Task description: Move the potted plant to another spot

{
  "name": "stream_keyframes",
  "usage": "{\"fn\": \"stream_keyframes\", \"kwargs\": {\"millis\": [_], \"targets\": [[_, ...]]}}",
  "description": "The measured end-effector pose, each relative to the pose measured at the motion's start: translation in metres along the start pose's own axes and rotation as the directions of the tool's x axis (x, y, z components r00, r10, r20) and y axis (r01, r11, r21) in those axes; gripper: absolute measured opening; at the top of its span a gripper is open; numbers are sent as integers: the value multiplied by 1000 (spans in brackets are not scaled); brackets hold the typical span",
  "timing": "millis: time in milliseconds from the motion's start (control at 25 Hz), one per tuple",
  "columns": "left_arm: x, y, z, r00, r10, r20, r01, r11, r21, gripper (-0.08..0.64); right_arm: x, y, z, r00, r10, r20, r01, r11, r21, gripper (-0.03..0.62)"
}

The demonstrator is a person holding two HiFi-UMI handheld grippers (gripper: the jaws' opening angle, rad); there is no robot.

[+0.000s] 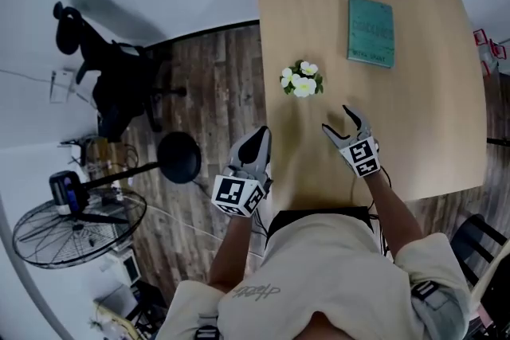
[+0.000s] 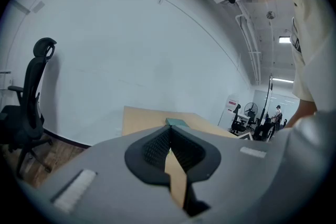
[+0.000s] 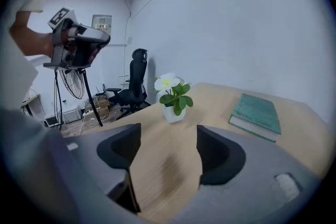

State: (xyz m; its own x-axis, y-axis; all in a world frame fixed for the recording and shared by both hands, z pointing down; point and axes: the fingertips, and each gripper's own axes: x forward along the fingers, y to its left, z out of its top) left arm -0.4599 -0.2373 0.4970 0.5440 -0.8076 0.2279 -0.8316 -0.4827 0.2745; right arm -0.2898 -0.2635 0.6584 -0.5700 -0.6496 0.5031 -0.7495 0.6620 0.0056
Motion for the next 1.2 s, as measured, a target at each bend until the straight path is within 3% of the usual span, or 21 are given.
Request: {"fn": "stream_keyframes", "kwargs": {"millis": [200, 320, 520, 760, 960, 1200], "targets": [[0, -18, -4, 999, -23, 48, 23, 1000, 8, 18, -57, -5, 9, 998, -32, 55, 33, 999, -28, 244], [-8, -26, -9, 998, -7, 59, 7, 1000, 2, 18, -86, -9, 22, 995, -48, 93, 54, 996, -66, 217], [-23, -42, -15, 998, 12, 62, -12, 1000, -3, 18, -137, -24, 37, 983, -91, 158, 103, 992, -68, 90], [-36, -54, -3, 996, 26, 90, -28, 999, 21, 18, -180, -27, 56, 963, -107, 246, 128, 989, -74, 6], [-38, -66, 21, 989, 37, 140, -46, 997, 57, 18, -209, -38, 75, 946, -95, 311, 123, 990, -73, 3], [-41, -95, 52, 981, 3, 194, -19, 997, 79, 18, -244, -51, 105, 936, -55, 349, 100, 988, -114, 3]]}}
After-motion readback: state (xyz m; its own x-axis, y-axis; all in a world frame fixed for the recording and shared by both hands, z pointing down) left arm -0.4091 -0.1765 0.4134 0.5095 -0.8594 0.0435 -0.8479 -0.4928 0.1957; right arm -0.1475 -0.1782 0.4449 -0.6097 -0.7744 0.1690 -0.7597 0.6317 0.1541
